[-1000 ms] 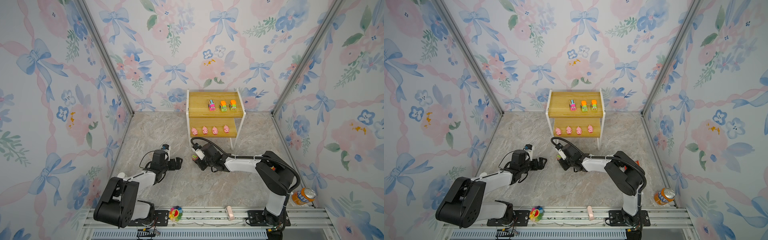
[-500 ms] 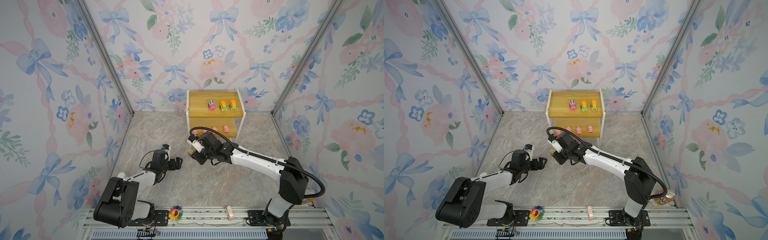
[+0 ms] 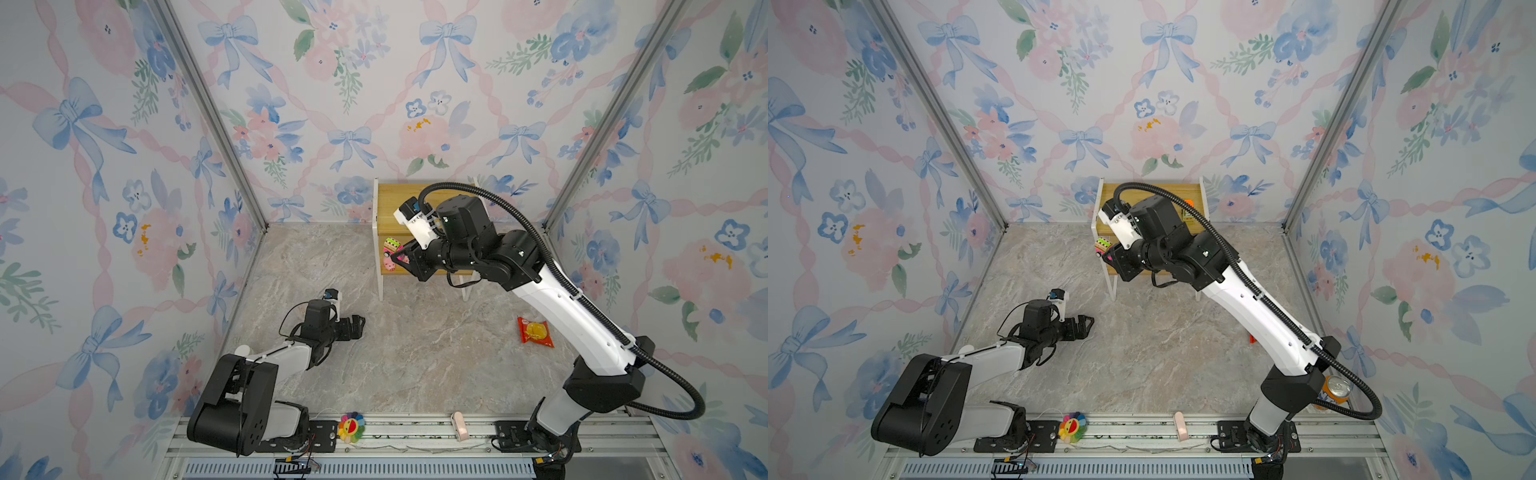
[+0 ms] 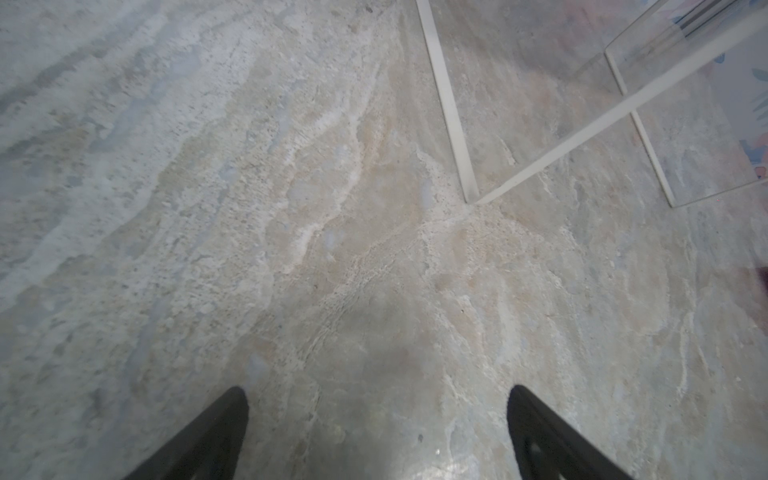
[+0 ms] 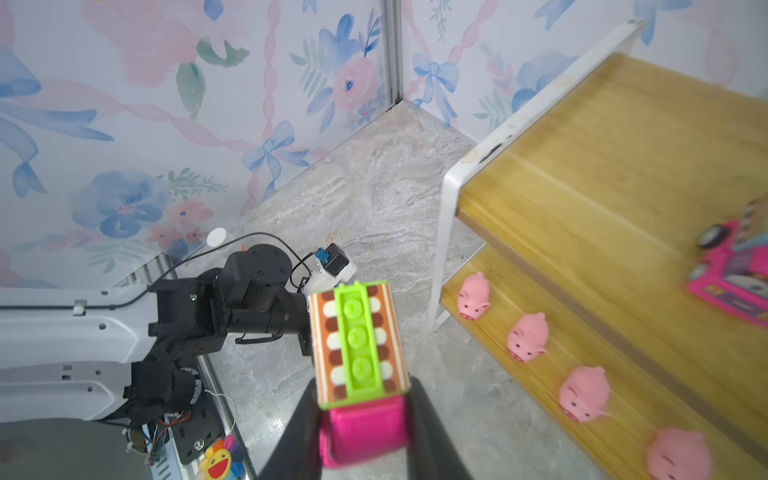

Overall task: Place and organize the plastic toys onto the shelf
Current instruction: 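Lift the pink truck with the right gripper up to the upper shelf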

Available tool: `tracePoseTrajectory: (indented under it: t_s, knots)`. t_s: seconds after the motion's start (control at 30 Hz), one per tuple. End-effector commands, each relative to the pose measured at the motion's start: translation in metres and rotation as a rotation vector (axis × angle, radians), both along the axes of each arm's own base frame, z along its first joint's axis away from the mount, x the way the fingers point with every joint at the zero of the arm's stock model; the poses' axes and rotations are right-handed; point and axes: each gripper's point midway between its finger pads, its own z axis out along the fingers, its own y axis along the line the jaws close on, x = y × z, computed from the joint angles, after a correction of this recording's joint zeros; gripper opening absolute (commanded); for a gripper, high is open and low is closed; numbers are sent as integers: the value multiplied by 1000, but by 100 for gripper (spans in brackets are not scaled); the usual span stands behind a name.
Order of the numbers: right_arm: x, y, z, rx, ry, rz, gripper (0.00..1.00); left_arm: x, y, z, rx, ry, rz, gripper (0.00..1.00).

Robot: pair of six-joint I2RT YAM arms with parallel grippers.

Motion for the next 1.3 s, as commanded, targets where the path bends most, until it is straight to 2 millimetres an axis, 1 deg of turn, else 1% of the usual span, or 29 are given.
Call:
tracePoseTrajectory:
  t_s: [0.0, 0.17, 0.27, 0.4, 0.53, 0.63, 0.87, 1.07, 1.27]
  knots:
    - [17, -21, -12, -61, 74, -118, 23, -2, -5, 0, -1, -4, -31, 98]
    - [53, -30, 1, -23, 32, -282, 22, -2, -5, 0, -2, -5, -33, 98]
    - [69, -24, 4, 21, 23, -336, 22, -2, -5, 1, -2, -9, -32, 98]
    - [85, -15, 2, 42, 17, -384, 20, -2, -6, 0, -3, -8, -33, 98]
    - [97, -7, -2, 51, 9, -414, 20, -2, -6, 1, -3, -10, -34, 98]
    - [104, -7, -3, 65, 5, -451, 20, -2, -5, 1, -3, -11, -32, 98]
    - [115, -5, 1, 145, 9, -493, 20, -2, -6, 1, -3, -10, -34, 98]
    - [122, 0, -7, 174, 33, -516, 19, -2, -6, 1, -5, -12, -36, 98]
    - [127, -2, -10, 185, 41, -544, 19, -2, -7, 0, -7, -7, -40, 98]
